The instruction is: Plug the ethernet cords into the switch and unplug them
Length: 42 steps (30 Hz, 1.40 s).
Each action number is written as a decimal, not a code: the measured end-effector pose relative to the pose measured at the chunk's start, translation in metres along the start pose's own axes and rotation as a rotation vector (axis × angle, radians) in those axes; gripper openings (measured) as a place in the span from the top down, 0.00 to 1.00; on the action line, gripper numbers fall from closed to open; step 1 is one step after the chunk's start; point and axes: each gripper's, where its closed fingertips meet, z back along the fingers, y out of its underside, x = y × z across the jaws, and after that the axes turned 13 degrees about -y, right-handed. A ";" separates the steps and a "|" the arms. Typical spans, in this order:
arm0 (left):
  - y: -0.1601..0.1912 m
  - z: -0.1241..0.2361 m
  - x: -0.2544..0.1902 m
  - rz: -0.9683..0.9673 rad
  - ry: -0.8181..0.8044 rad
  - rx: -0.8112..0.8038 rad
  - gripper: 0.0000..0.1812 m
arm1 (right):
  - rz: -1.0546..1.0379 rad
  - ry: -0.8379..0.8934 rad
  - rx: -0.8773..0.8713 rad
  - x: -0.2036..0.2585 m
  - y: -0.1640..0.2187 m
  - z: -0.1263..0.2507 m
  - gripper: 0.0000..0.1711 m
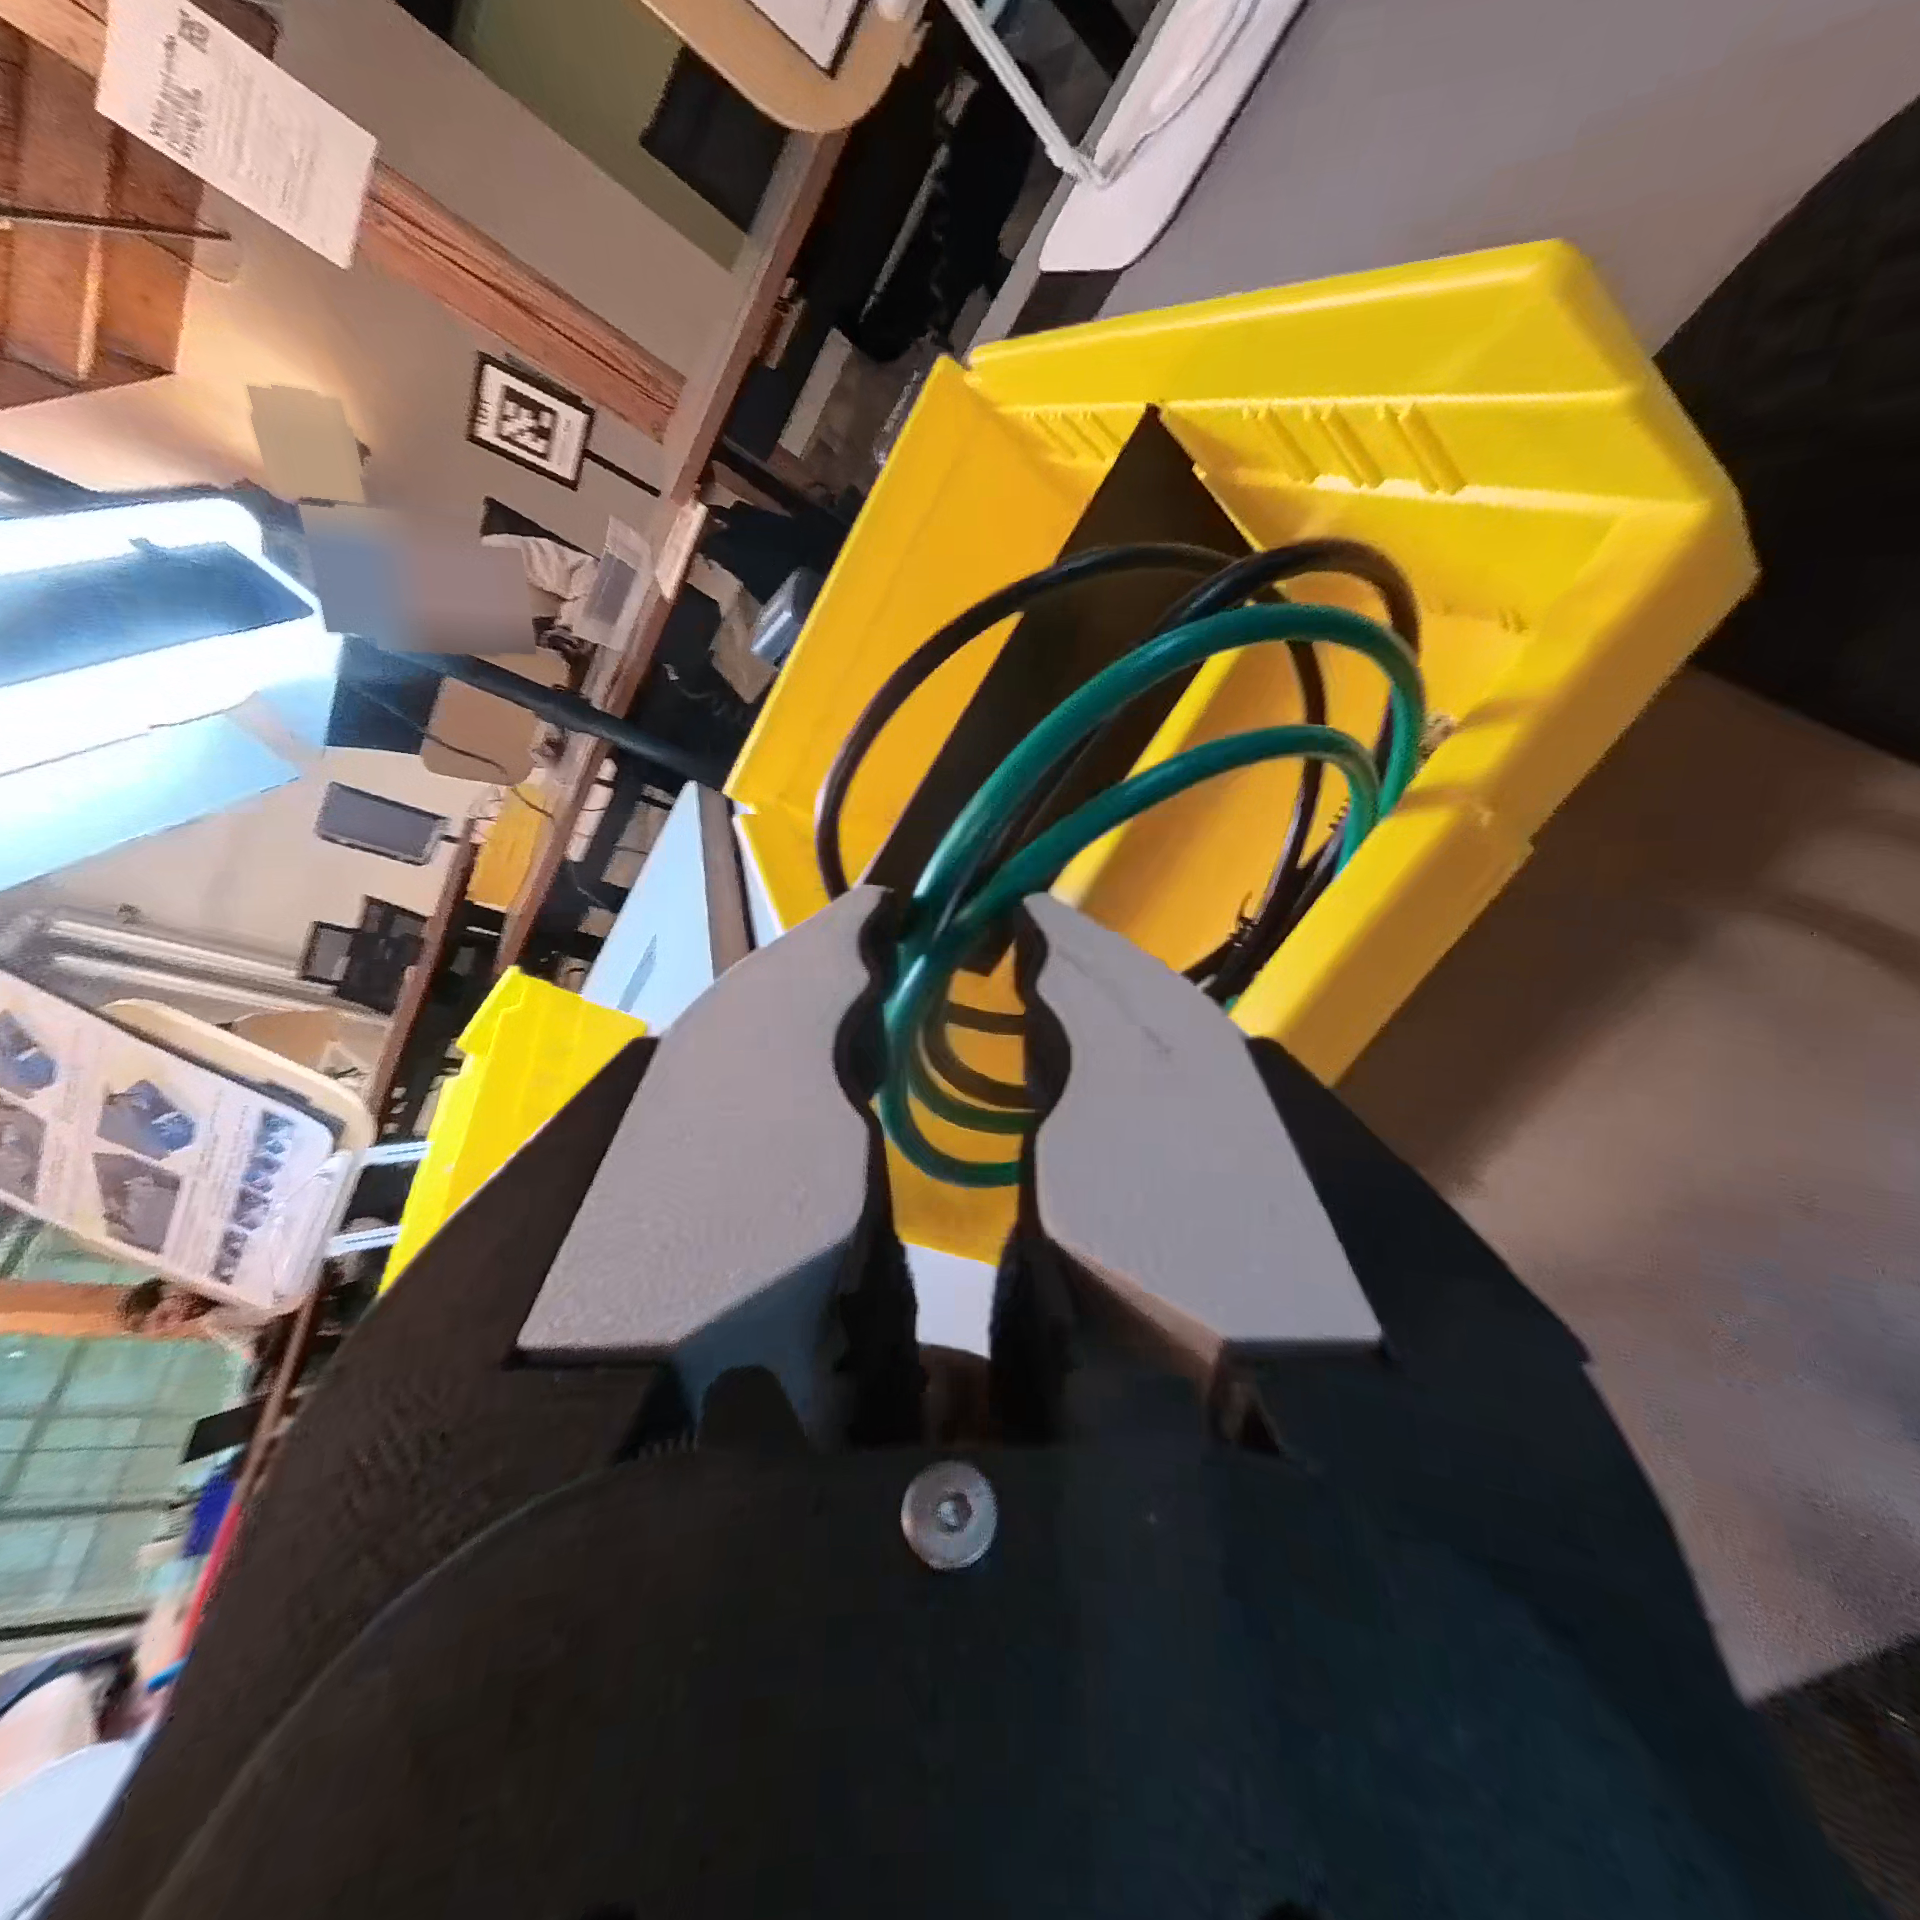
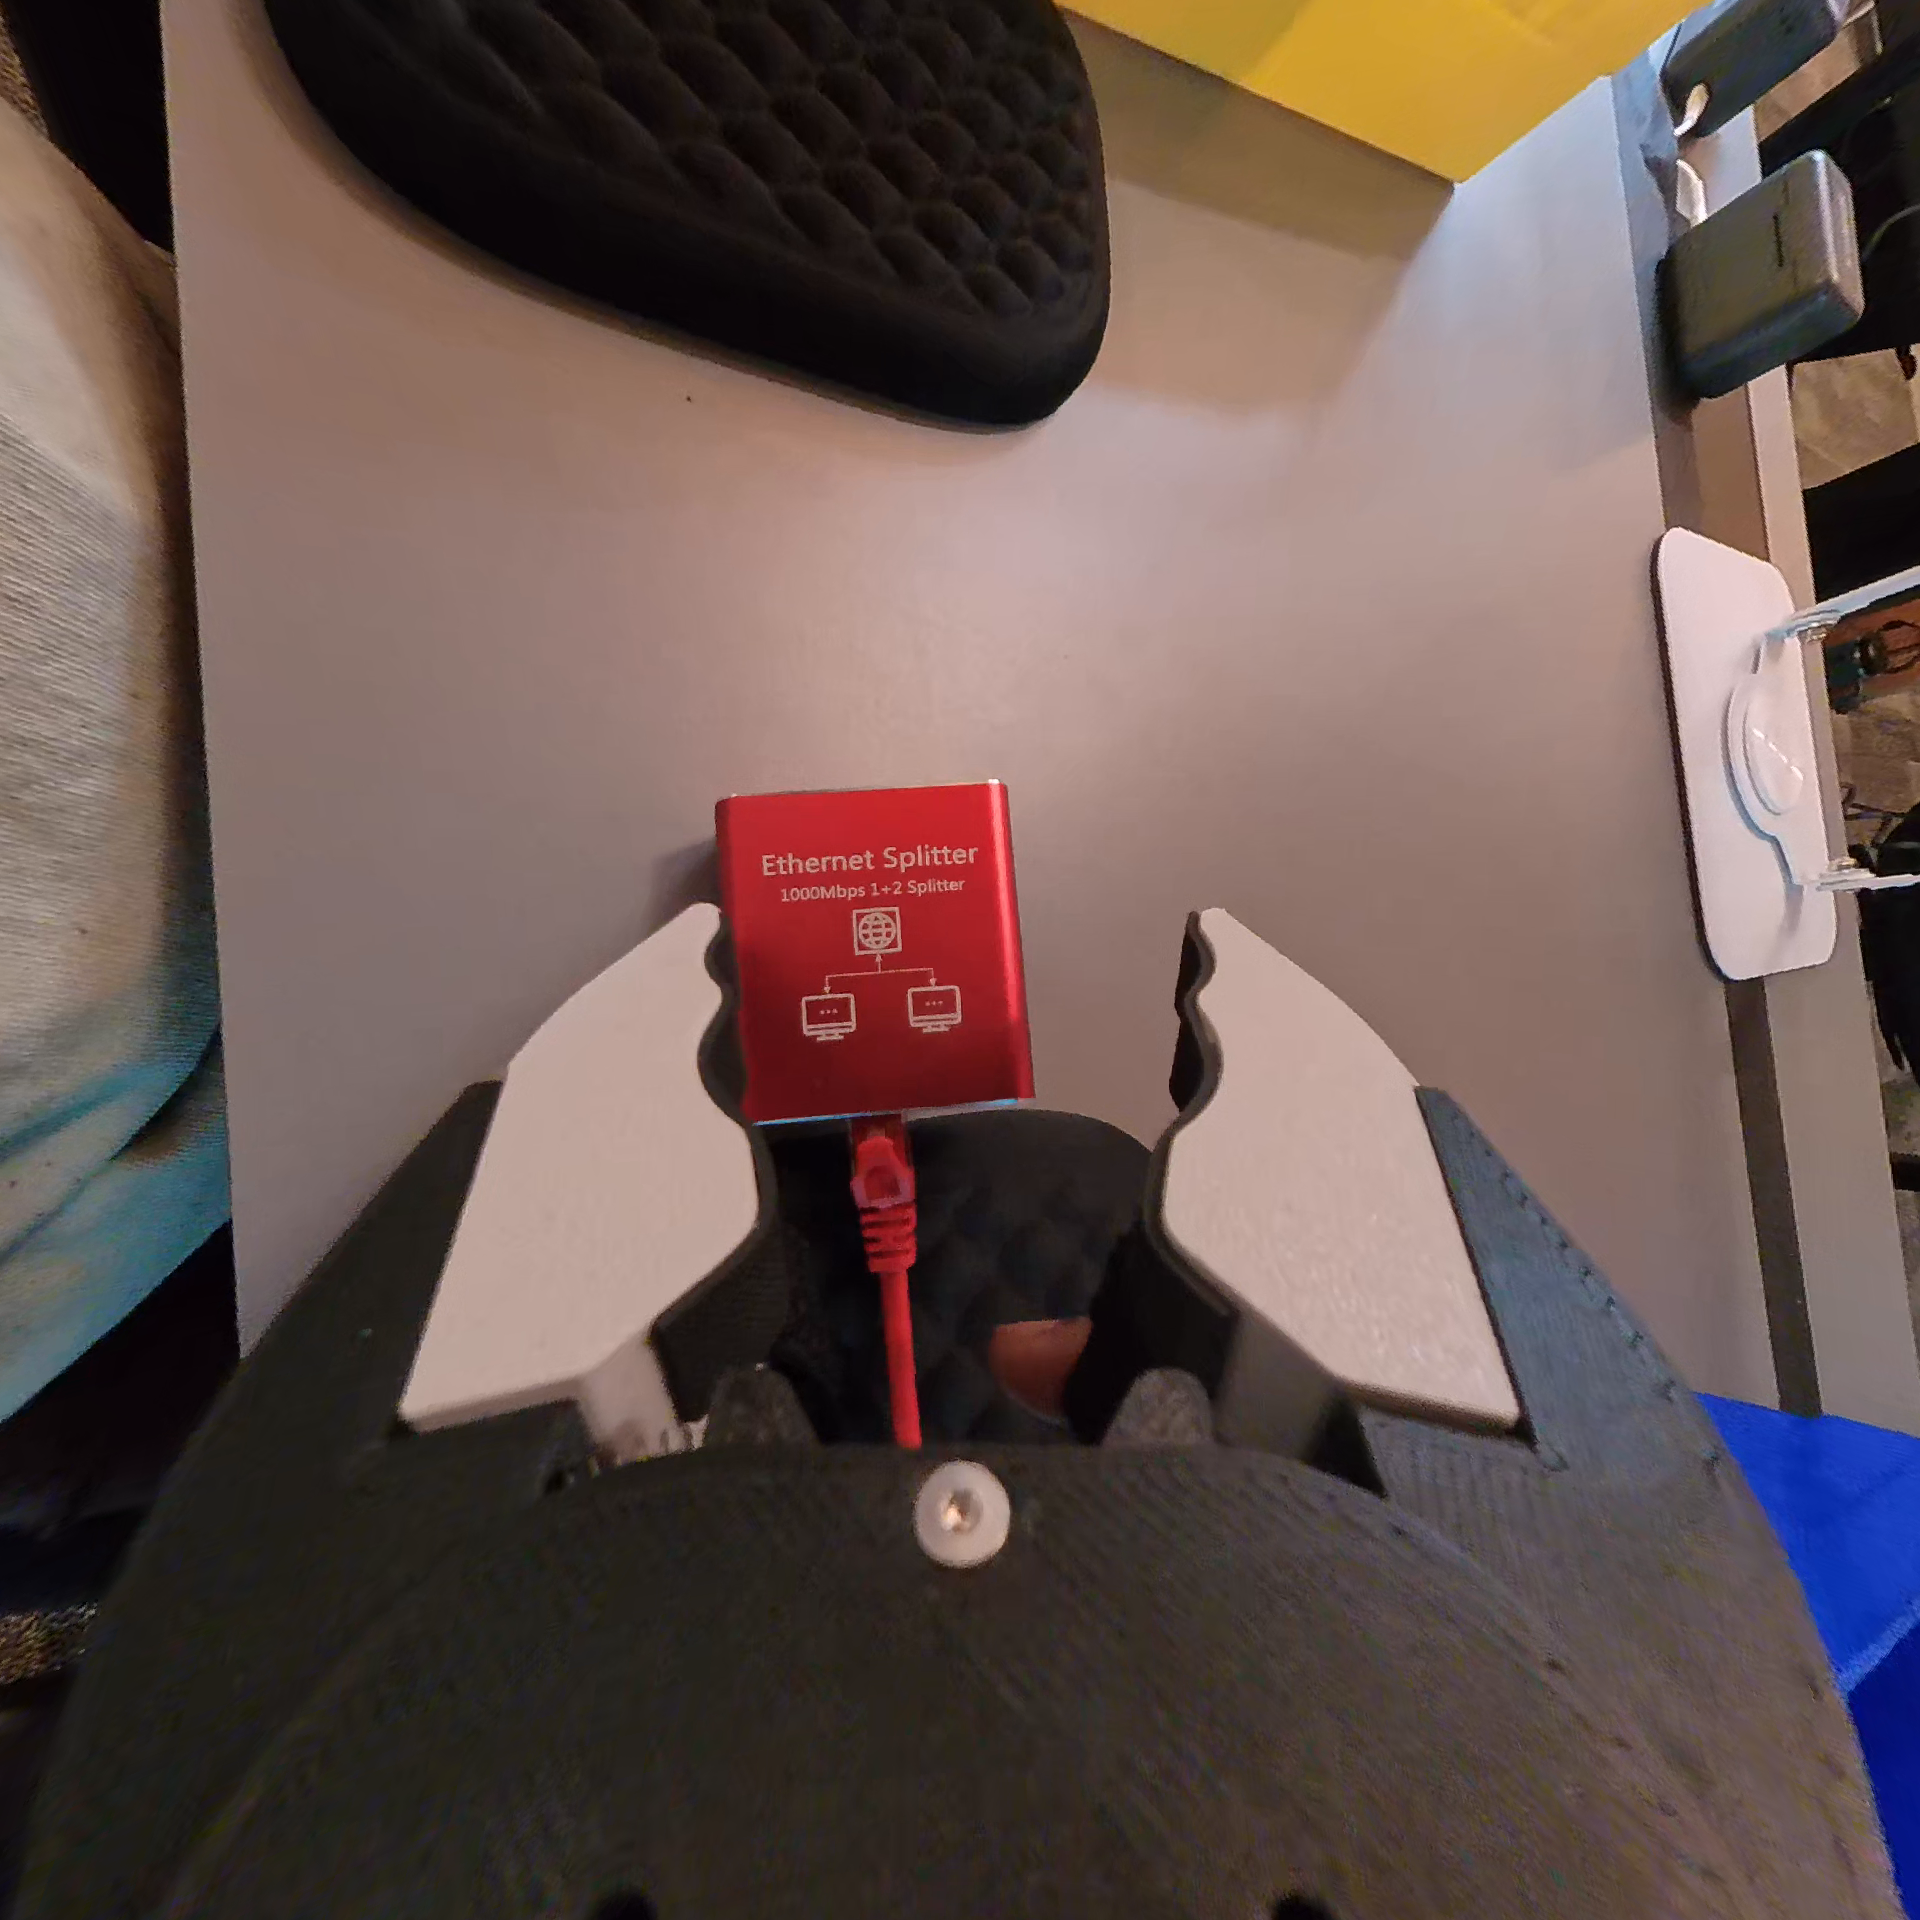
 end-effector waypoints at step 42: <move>-0.215 -0.004 -0.060 1.123 0.383 -0.517 0.95 | -0.364 -0.001 -1.243 -0.032 -0.125 0.098 0.77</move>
